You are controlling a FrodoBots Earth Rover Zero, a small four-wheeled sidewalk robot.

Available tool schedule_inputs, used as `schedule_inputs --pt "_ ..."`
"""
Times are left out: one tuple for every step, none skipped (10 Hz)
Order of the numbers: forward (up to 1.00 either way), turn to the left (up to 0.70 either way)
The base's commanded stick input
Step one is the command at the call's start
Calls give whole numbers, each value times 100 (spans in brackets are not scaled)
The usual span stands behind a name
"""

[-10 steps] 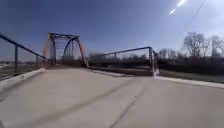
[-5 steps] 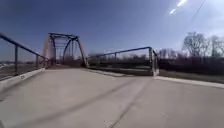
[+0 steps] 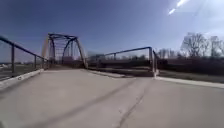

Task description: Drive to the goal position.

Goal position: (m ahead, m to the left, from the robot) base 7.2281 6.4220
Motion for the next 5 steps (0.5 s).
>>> schedule_inputs --pt "70 35" --pt "70 35" --pt "70 35" --pt "70 35" --pt "70 29"
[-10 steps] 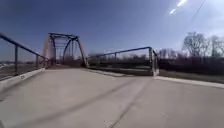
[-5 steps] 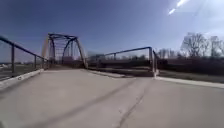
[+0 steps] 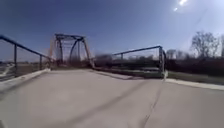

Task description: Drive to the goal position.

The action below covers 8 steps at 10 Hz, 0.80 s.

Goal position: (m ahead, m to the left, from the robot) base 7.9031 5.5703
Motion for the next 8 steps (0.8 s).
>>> schedule_inputs --pt "70 24" --pt "70 0" --pt "70 0" --pt "70 0" --pt "70 0" --pt "70 0" --pt "70 0" --pt "70 0"
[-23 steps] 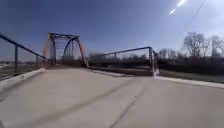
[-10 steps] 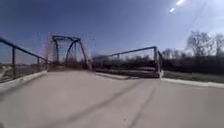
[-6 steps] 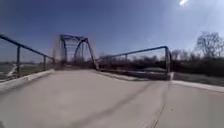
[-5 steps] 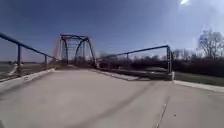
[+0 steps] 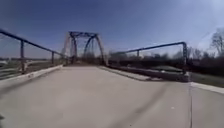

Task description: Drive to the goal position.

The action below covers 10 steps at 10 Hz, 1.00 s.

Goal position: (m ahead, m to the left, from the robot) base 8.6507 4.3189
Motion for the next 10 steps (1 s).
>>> schedule_inputs --pt "70 0" --pt "70 0" --pt "70 0" --pt "70 0" --pt "70 0" --pt "70 0" --pt "70 0" --pt "70 0" --pt "70 0" --pt "70 0"
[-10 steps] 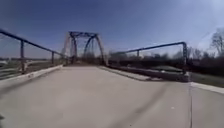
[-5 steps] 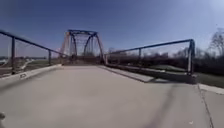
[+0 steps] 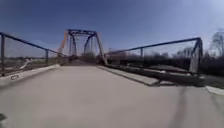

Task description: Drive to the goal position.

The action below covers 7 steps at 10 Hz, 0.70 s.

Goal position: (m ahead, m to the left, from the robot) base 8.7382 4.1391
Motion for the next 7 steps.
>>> schedule_inputs --pt "70 0" --pt "70 0" --pt "70 0" --pt "70 0" --pt "70 0" --pt "70 0" --pt "70 0"
